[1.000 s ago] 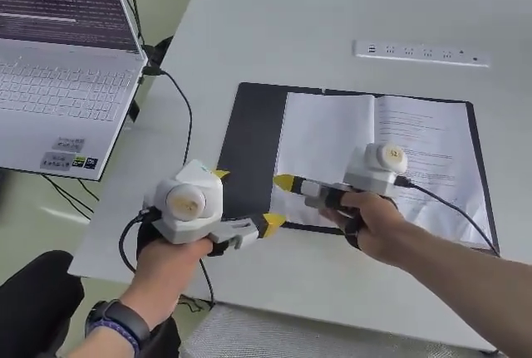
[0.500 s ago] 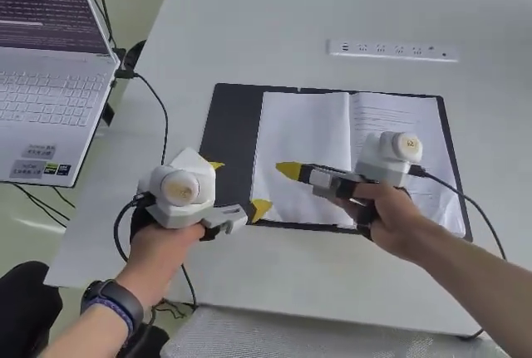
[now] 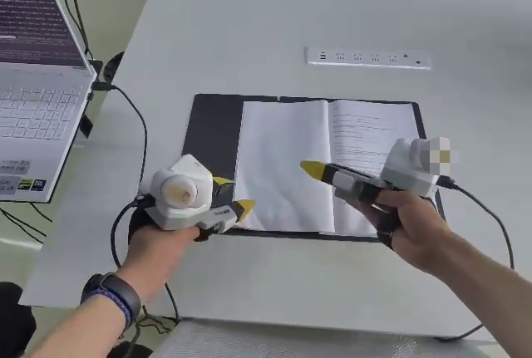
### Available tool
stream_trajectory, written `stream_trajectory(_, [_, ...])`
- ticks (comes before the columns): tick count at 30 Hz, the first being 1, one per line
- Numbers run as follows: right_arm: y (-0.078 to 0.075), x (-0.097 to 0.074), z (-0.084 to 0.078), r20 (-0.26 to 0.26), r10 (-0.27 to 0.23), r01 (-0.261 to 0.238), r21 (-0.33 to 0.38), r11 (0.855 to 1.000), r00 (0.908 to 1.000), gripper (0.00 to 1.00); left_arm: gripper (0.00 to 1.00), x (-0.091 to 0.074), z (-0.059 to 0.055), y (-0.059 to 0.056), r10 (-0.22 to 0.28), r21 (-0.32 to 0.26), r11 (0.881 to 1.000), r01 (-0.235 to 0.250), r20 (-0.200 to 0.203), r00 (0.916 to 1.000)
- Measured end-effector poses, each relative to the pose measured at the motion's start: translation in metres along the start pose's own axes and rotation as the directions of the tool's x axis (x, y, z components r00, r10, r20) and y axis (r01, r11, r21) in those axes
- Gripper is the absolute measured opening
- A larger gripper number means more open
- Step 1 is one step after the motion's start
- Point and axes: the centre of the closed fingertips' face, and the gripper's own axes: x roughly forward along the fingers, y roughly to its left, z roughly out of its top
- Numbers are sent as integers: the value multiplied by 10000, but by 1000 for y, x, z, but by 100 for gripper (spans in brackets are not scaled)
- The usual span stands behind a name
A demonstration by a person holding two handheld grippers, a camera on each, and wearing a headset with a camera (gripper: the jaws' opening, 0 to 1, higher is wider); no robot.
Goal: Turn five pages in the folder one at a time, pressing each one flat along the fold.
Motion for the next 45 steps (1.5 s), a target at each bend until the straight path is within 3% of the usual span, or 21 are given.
stream_trajectory(6, [-6, -20, 0, 228, -214, 212, 77, 9997, 9995, 33, 13, 14, -24, -1, 5, -236, 9997, -18, -546, 9985])
stream_trajectory(16, [-14, -30, -10, 129, -395, 393, 129, 9991, 9991, 32, 0, 23, -55, -5, 312, -154, 9993, -334, -1283, 9912])
stream_trajectory(18, [-14, -30, -11, 75, -408, 407, 143, 9991, 9991, 32, 0, 22, -52, -3, 490, -196, 9985, -514, -1068, 9931])
stream_trajectory(23, [-16, -27, -12, 14, -392, 392, 135, 9991, 9992, 30, 0, 22, -51, -4, 612, 304, 9978, -581, -1144, 9916])
stream_trajectory(31, [-26, -21, -7, -74, -438, 438, 113, 9990, 9990, 27, 0, 22, -52, -3, 552, 152, 9984, -538, -1146, 9919])
stream_trajectory(40, [-39, -12, -11, -292, -456, 461, 180, 9988, 9985, 17, 0, 21, -52, -3, 612, 97, 9981, -605, -1108, 9920])
stream_trajectory(45, [-45, -7, -14, -333, -506, 515, 259, 9983, 9982, 7, 0, 21, -51, -2, 672, -210, 9973, -699, -1086, 9918])
